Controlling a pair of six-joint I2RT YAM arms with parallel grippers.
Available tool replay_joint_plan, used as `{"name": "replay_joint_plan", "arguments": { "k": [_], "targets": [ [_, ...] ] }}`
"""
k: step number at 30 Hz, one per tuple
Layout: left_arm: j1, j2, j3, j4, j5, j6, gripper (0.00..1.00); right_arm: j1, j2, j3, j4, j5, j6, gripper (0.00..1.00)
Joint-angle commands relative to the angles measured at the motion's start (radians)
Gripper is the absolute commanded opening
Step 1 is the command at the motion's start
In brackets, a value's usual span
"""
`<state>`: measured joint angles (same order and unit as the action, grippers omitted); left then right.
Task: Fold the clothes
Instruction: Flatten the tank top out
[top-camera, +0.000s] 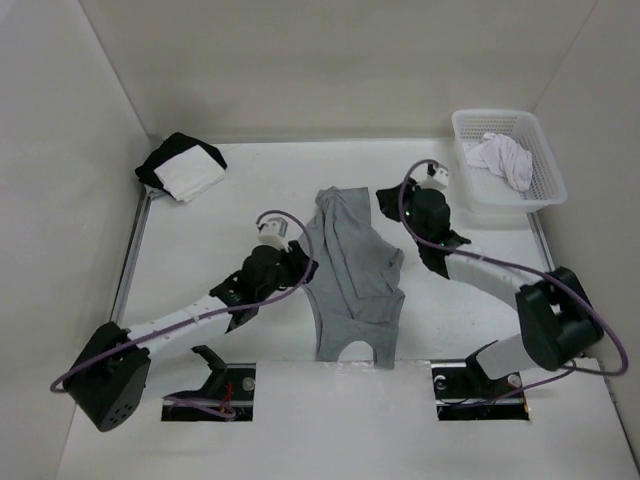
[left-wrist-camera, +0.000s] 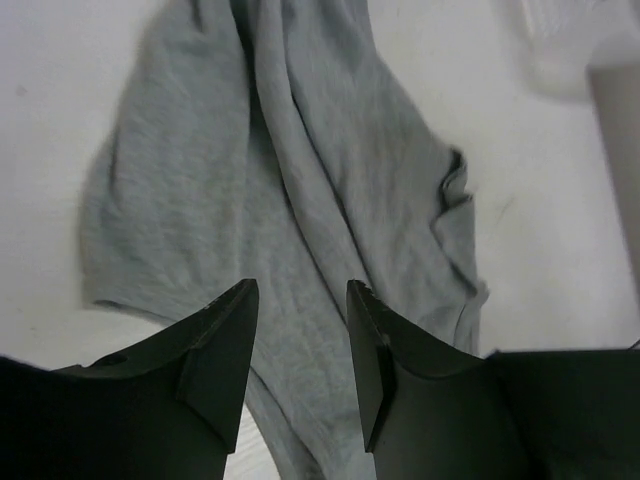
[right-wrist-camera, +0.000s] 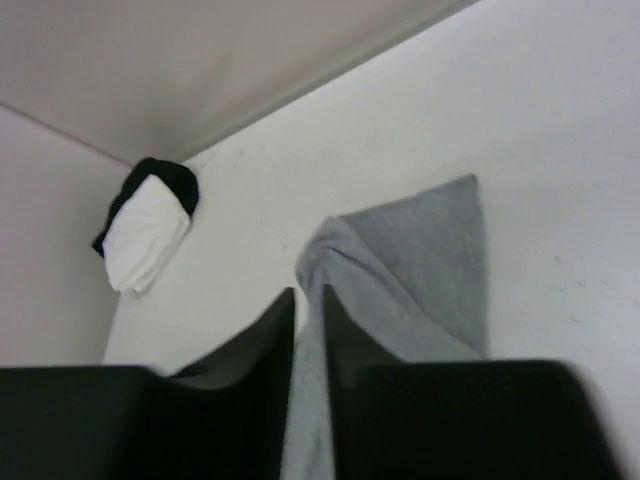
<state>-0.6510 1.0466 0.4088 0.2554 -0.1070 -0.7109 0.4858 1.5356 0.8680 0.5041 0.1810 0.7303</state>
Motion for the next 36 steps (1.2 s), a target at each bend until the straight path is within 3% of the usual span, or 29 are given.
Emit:
{"name": "replay_joint_plan", "arguments": {
  "k": [1, 2, 4, 7, 9, 15, 24, 29, 31, 33, 34, 36],
  "targets": [
    [-0.109, 0.088, 0.076, -0.027, -0.088, 0.100, 0.40, 0.009, -0.120, -0.176, -0.080, 0.103, -0.020, 0.12],
    [-0.139, 0.123, 0.096, -0.021, -0.094, 0.100, 0.41, 0.007, -0.144, -0.216, -0.138, 0.118, -0.002, 0.07],
    [-0.204, 0.206, 0.159, -0.001, -0.071, 0.094, 0.41, 0.007, -0.192, -0.294, -0.225, 0.140, 0.044, 0.09],
    [-0.275, 0.321, 0.234, 0.013, -0.043, 0.074, 0.41, 0.010, -0.252, -0.356, -0.300, 0.147, 0.070, 0.36],
    [-0.285, 0.366, 0.249, 0.005, -0.056, 0.070, 0.39, 0.001, -0.261, -0.369, -0.321, 0.141, 0.080, 0.44],
    [-0.279, 0.460, 0.262, -0.015, -0.059, 0.036, 0.37, -0.019, -0.164, -0.339, -0.319, 0.091, 0.070, 0.48],
    [-0.275, 0.538, 0.271, -0.007, -0.045, 0.008, 0.33, 0.001, -0.114, -0.330, -0.306, 0.026, 0.081, 0.41],
    [-0.266, 0.573, 0.278, 0.021, -0.002, -0.008, 0.31, 0.020, -0.149, -0.362, -0.268, 0.028, 0.093, 0.17],
    [-0.253, 0.593, 0.277, 0.050, 0.042, -0.036, 0.22, 0.038, -0.228, -0.374, -0.259, 0.047, 0.098, 0.05],
    [-0.244, 0.584, 0.265, 0.064, 0.044, -0.053, 0.15, 0.049, -0.297, -0.379, -0.263, 0.077, 0.093, 0.03],
    [-0.233, 0.566, 0.260, 0.065, 0.044, -0.056, 0.09, 0.062, -0.412, -0.383, -0.278, 0.106, 0.075, 0.03],
    [-0.229, 0.535, 0.255, 0.065, 0.044, -0.056, 0.05, 0.064, -0.504, -0.385, -0.301, 0.121, 0.063, 0.02]
  ]
}}
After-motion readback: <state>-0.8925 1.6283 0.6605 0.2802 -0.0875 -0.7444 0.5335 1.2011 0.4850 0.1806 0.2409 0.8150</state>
